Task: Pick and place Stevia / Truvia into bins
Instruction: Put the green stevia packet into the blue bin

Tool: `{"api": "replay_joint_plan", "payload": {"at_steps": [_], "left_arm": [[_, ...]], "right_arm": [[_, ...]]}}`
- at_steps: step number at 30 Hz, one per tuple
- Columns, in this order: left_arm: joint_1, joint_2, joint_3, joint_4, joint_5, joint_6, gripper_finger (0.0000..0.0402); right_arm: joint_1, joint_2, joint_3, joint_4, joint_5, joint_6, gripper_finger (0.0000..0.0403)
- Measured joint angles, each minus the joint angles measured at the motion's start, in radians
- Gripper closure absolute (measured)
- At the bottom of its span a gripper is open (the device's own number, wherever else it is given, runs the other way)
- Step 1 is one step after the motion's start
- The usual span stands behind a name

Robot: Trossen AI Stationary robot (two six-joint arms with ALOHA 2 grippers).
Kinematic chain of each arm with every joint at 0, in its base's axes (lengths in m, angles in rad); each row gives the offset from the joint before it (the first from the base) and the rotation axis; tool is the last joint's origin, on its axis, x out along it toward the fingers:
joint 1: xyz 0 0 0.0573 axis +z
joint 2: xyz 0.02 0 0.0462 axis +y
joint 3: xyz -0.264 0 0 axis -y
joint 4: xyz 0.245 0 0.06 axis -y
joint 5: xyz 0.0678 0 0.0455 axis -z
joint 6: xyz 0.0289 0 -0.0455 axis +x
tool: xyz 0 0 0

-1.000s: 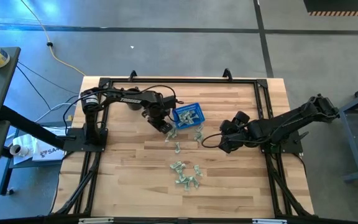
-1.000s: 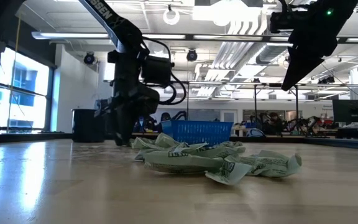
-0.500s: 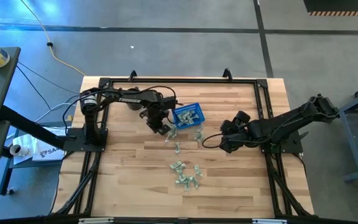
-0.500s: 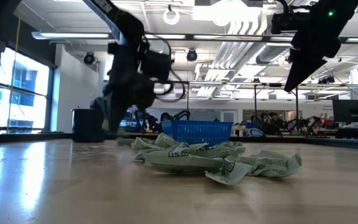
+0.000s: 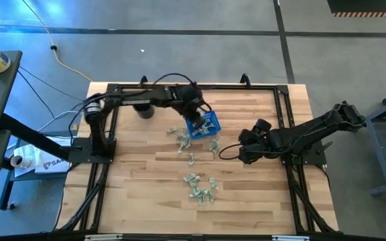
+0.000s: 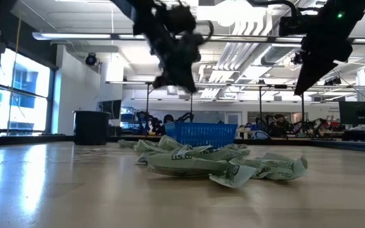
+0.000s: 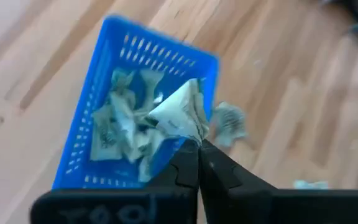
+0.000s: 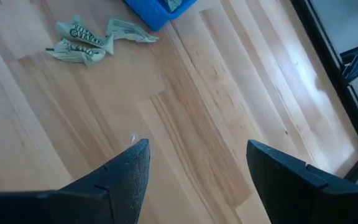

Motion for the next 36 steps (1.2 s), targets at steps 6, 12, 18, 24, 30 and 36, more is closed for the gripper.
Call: {"api": "replay_joint_plan", "payload": {"at_steps": [6,12,18,24,30,36], "left_arm": [[-0.002,0.075,0.0,0.035,0.023,-0.04,0.0263],[0.002,0.006,0.001,-0.115,0.044,-0.018,0.0192],[-0.001,-0.058,0.0,-0.487,-0.18,0.089,0.0174],[0.001,-0.059,-0.052,-0.557,-0.245,0.09,0.0187],[-0.035,-0.059,-0.094,-0.559,-0.219,0.091,0.02],[-0.095,-0.059,-0.132,-0.482,-0.246,0.087,0.0208]], "right_arm": [[0.0,0.0,0.0,-0.002,-0.034,0.027,0.0146],[0.001,0.0,0.0,-0.001,-0.039,0.034,0.0146],[0.0,0.0,0.0,0.004,-0.001,0.027,0.0146],[-0.005,-0.001,-0.028,0.089,-0.031,0.014,0.0146],[-0.019,0.0,-0.183,0.447,-0.272,-0.1,0.0146],[-0.02,0.0,-0.211,0.502,-0.303,-0.068,0.0146]]}}
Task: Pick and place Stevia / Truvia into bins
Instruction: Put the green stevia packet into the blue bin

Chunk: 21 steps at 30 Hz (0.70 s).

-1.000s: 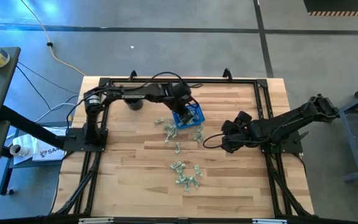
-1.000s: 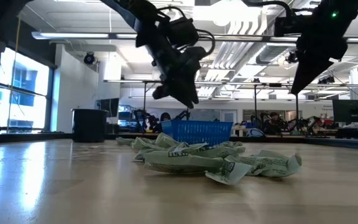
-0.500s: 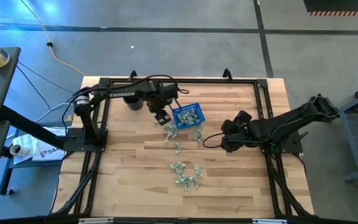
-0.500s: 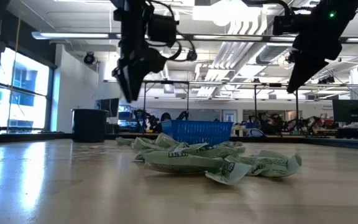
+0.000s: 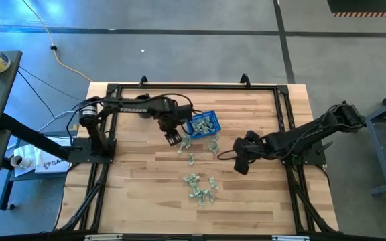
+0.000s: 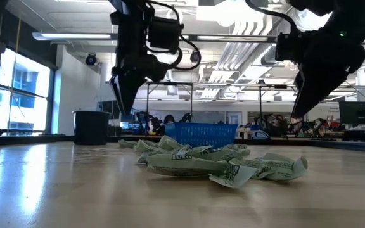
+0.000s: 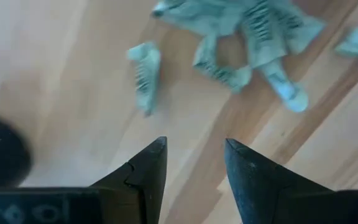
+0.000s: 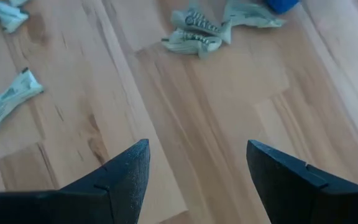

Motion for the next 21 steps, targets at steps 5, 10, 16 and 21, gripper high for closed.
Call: {"api": "replay_joint_plan", "payload": {"at_steps": [5,10,16,21], "left_arm": [[-0.003,0.0,-0.059,0.083,0.032,-0.011,0.0208],[-0.005,-0.011,-0.084,0.081,0.031,-0.034,0.0208],[-0.04,-0.06,-0.141,0.09,0.014,-0.087,0.0208],[-0.083,-0.124,-0.243,0.117,0.011,-0.152,0.0208]], "right_arm": [[0.0,0.0,0.015,0.133,-0.016,-0.089,0.0146],[-0.028,0.058,-0.009,0.305,-0.003,-0.303,0.0146],[-0.104,0.191,-0.009,0.43,-0.112,-0.453,0.0146],[-0.173,0.268,0.02,0.429,-0.163,-0.435,0.0146]]}}
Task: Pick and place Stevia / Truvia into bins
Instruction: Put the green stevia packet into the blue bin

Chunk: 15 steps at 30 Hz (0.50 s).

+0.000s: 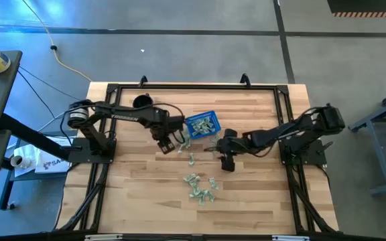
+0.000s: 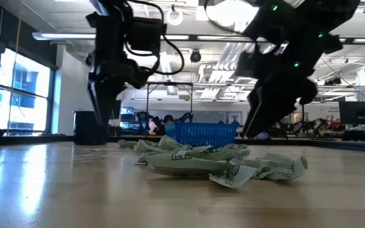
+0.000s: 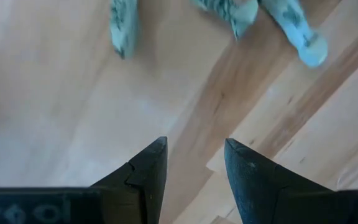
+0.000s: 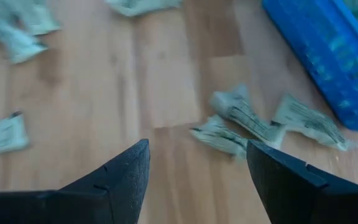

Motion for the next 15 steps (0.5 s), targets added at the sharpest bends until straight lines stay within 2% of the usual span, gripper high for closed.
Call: {"api": "replay_joint_plan", "payload": {"at_steps": [3,8,15], "left_arm": [[-0.017,-0.035,-0.065,0.042,0.001,-0.04,0.0208],[-0.018,-0.068,-0.151,0.12,0.001,-0.084,0.0208],[-0.018,-0.071,-0.186,0.142,-0.002,-0.085,0.0208]], "right_arm": [[-0.035,0.024,0.01,-0.004,-0.015,0.016,0.0146],[-0.063,0.054,0.017,-0.003,-0.115,-0.051,0.0152],[-0.085,0.09,0.017,0.001,-0.172,-0.072,0.0178]]}}
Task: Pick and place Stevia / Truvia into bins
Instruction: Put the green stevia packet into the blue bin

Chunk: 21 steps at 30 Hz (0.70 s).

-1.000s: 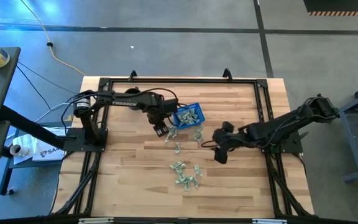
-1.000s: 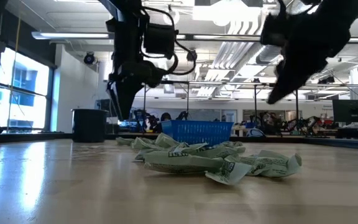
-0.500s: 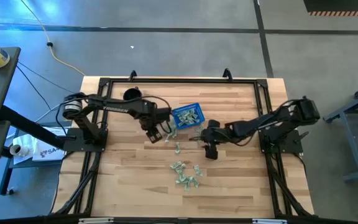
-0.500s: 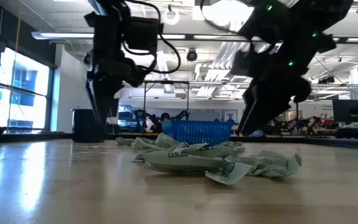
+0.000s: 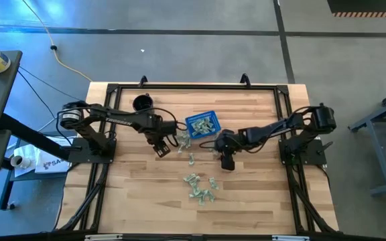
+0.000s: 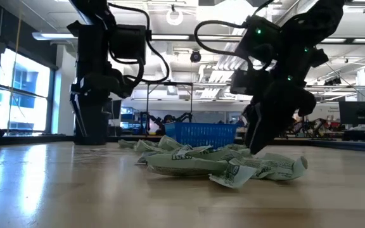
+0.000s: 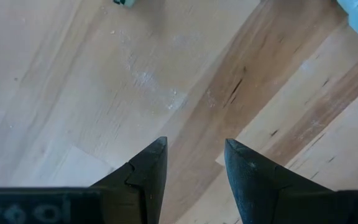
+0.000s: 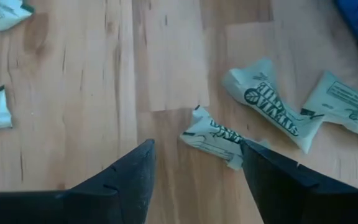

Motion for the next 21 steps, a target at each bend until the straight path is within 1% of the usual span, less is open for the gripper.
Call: {"api": "replay_joint_plan", "payload": {"at_steps": [7,10,14,17,19,21], "left_arm": [[0.0,0.0,-0.001,-0.001,0.0,0.0,0.0208],[0.0,0.0,-0.001,0.005,0.0,0.0,0.0208],[0.0,0.0,-0.001,0.017,0.001,0.002,0.0208],[0.0,0.0,-0.001,0.017,0.003,0.002,0.0208],[0.0,0.0,-0.001,0.023,0.004,0.002,0.0208],[0.0,0.0,-0.001,0.026,0.004,0.003,0.0208]], "right_arm": [[0.004,-0.015,0.002,-0.049,-0.099,0.018,0.0198],[0.019,-0.027,0.001,-0.061,-0.095,0.021,0.0197],[0.034,-0.068,0.0,-0.06,-0.066,0.015,0.0197],[0.048,-0.094,0.0,-0.075,-0.04,-0.05,0.0198],[0.057,-0.105,0.0,-0.072,-0.017,-0.123,0.0198],[0.063,-0.106,0.0,-0.071,-0.017,-0.198,0.0195]]}}
